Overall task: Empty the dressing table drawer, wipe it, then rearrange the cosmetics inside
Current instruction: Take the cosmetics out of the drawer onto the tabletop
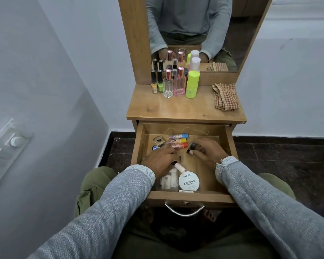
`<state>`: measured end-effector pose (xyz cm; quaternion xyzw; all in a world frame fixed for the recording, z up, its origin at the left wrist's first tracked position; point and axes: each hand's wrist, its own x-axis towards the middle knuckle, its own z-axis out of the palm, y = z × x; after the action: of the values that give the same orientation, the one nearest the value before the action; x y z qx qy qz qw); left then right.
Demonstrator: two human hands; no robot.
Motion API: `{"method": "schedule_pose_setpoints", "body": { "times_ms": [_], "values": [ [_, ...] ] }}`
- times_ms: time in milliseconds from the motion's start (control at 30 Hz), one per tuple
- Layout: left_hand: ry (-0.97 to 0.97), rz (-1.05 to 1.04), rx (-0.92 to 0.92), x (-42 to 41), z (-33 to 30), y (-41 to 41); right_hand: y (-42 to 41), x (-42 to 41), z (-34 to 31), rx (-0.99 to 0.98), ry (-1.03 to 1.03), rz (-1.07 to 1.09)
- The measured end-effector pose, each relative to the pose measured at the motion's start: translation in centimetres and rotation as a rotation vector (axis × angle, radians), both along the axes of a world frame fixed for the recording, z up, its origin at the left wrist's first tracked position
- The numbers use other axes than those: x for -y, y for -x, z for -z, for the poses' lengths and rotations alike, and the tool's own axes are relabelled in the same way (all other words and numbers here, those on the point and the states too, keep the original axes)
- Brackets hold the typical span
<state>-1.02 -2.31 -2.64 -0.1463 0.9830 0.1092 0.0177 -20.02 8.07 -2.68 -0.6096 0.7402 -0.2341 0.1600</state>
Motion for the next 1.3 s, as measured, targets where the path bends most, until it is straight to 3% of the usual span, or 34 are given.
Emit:
{"method": "schedule_pose_setpoints", "body": {
  "times_ms": [167,300,400,500,833,1300],
  "values": [
    [-0.188,-0.181,-0.238,0.3,-0.2,-0.8,-0.4,0.2,-0.6,0.102,0.091,0.047],
    [-0.32,-0.288,-0.572,1.0,-1.3,-1.1,-1.0,0.5,-2.0,0.171,0.244,0.074],
    [-0.321,-0.393,-0.773,1.9,-3.0,-0.5,-1.3,1.6,-3.9,0.198,0.325,0.086],
    [-0.292,-0.483,-0.862,3.8,-4.5,0.6,-1.3,3.3,-6.0,0.2,0.388,0.131],
    [-0.407,-0.788,-0.8,10.5,-6.9,5.6,0.2,10.0,-8.1,0.189,0.413,0.276],
    [-0.366,-0.721,-0.783,12.1,-5.4,6.3,0.5,12.8,-5.9,0.187,0.394,0.426]
  ]
}}
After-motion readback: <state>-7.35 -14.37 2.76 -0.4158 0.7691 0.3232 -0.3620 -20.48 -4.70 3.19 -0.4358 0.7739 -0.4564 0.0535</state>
